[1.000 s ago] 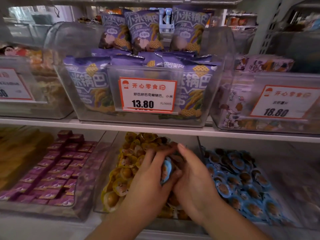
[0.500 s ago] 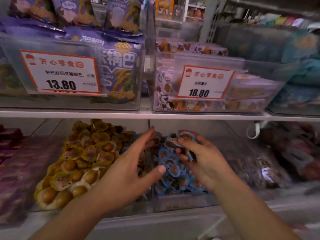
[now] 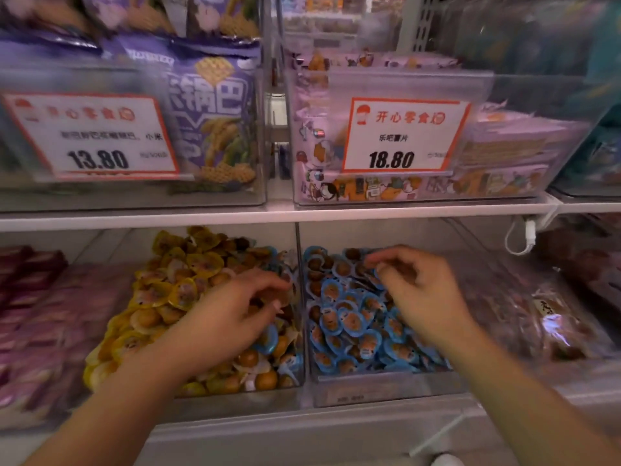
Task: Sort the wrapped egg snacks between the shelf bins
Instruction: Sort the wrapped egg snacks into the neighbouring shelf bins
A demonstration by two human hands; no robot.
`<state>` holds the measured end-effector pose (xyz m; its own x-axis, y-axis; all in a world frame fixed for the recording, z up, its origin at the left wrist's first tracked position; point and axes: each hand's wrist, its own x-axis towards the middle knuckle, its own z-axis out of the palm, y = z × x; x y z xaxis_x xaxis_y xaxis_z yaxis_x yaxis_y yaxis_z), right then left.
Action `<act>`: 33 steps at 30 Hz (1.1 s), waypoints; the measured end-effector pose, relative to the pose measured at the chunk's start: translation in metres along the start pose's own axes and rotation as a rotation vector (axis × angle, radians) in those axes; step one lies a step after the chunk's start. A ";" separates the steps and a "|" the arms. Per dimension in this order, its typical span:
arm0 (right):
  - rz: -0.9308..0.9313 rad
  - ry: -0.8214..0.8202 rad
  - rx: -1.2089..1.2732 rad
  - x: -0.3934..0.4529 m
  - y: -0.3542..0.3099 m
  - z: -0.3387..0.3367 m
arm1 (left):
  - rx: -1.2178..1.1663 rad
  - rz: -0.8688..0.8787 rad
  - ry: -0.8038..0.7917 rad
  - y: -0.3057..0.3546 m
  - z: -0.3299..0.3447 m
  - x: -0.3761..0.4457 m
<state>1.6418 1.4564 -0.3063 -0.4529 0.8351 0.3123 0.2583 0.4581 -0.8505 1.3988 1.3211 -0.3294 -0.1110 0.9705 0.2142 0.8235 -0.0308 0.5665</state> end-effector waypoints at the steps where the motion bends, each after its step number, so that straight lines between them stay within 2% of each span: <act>1: -0.054 -0.018 0.040 -0.004 -0.010 0.014 | 0.039 0.003 -0.026 -0.004 -0.004 -0.002; 5: -0.293 -0.247 -0.115 -0.022 -0.032 0.060 | 0.301 0.071 -0.191 -0.013 -0.012 -0.012; 7: -0.348 -0.314 -0.198 -0.024 -0.034 0.072 | 0.339 0.113 -0.199 -0.012 -0.011 -0.015; 9: -0.360 -0.302 -0.231 -0.021 -0.035 0.076 | 0.256 0.075 -0.097 -0.013 -0.014 -0.017; 12: -0.316 -0.195 -0.151 -0.015 -0.034 0.077 | 0.155 -0.017 0.101 -0.021 -0.019 -0.019; 14: -0.295 -0.130 -0.112 -0.013 -0.033 0.079 | 0.166 -0.031 0.144 -0.021 -0.019 -0.021; 19: -0.313 -0.063 -0.138 -0.014 -0.031 0.093 | 0.486 0.020 -0.078 -0.011 -0.001 -0.011; 25: -0.327 -0.045 -0.134 -0.014 -0.029 0.094 | 0.612 -0.032 -0.204 -0.008 0.012 0.012; 28: -0.329 -0.050 -0.142 -0.013 -0.029 0.094 | 0.590 -0.062 -0.314 -0.008 0.009 0.018; 33: -0.320 -0.091 -0.128 -0.012 -0.027 0.089 | 0.364 -0.085 -0.221 -0.005 0.001 0.021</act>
<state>1.5641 1.4064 -0.3248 -0.6006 0.6152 0.5108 0.1932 0.7315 -0.6539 1.3935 1.3417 -0.3287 -0.0977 0.9950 -0.0191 0.9634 0.0994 0.2489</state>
